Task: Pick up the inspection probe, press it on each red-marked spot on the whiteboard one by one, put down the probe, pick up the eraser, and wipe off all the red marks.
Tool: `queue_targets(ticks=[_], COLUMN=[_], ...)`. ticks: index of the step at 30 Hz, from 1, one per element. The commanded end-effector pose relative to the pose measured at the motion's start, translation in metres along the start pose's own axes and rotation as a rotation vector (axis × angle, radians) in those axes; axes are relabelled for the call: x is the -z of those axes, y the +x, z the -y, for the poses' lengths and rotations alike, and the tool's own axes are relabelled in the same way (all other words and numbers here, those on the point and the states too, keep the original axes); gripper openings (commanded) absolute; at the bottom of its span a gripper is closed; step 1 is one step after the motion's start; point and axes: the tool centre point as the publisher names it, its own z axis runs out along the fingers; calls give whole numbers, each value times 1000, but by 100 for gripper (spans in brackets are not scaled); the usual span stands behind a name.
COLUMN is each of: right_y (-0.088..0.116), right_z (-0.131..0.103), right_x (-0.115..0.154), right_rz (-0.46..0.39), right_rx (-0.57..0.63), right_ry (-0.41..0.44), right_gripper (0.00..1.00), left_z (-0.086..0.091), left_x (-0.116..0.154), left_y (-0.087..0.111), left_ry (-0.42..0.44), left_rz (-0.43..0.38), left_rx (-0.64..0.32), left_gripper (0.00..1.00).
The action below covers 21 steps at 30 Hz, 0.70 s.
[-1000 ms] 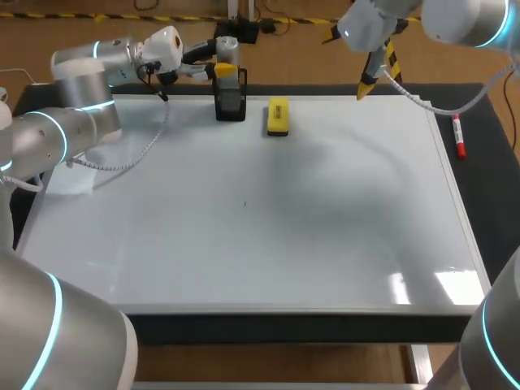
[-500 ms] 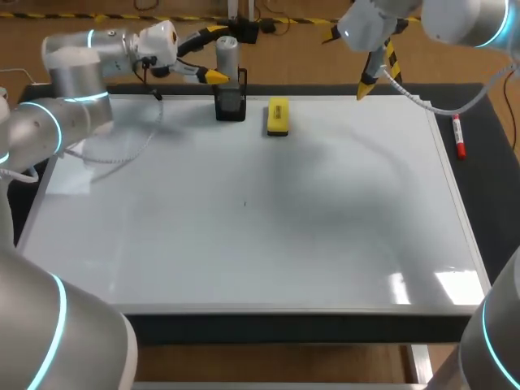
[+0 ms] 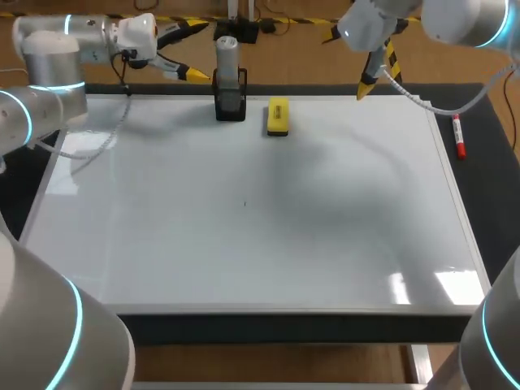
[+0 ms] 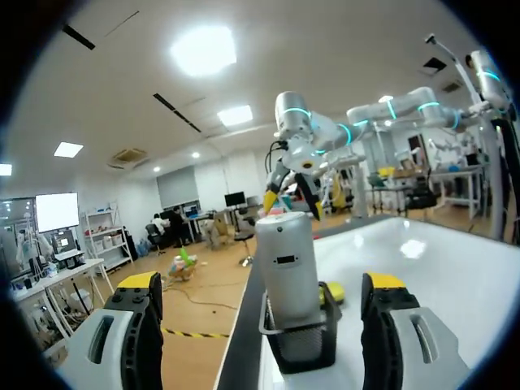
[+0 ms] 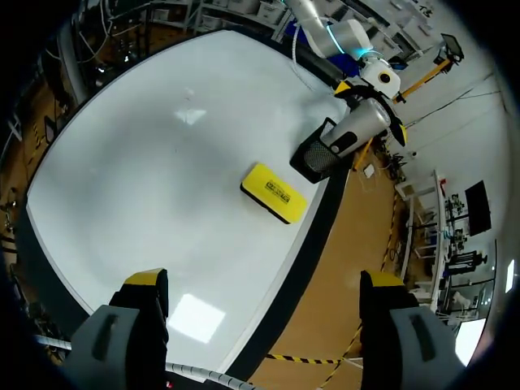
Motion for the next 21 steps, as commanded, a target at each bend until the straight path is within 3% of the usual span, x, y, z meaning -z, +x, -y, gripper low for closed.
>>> queue_targets(ticks=[1, 10, 21], right_y=[-1, -1, -1], right_z=[0, 0, 0], right_x=[1, 1, 1], right_rz=[-4, -4, -4], right_rx=[2, 2, 2], right_ry=[2, 2, 2], right_gripper=[100, 100, 100], left_z=[21, 20, 22], left_x=[7, 28, 36], left_y=[32, 38, 39], left_ry=[-459, -579, -574], left_rz=[298, 364, 391], left_rx=[-27, -39, -24], left_gripper=[100, 100, 100])
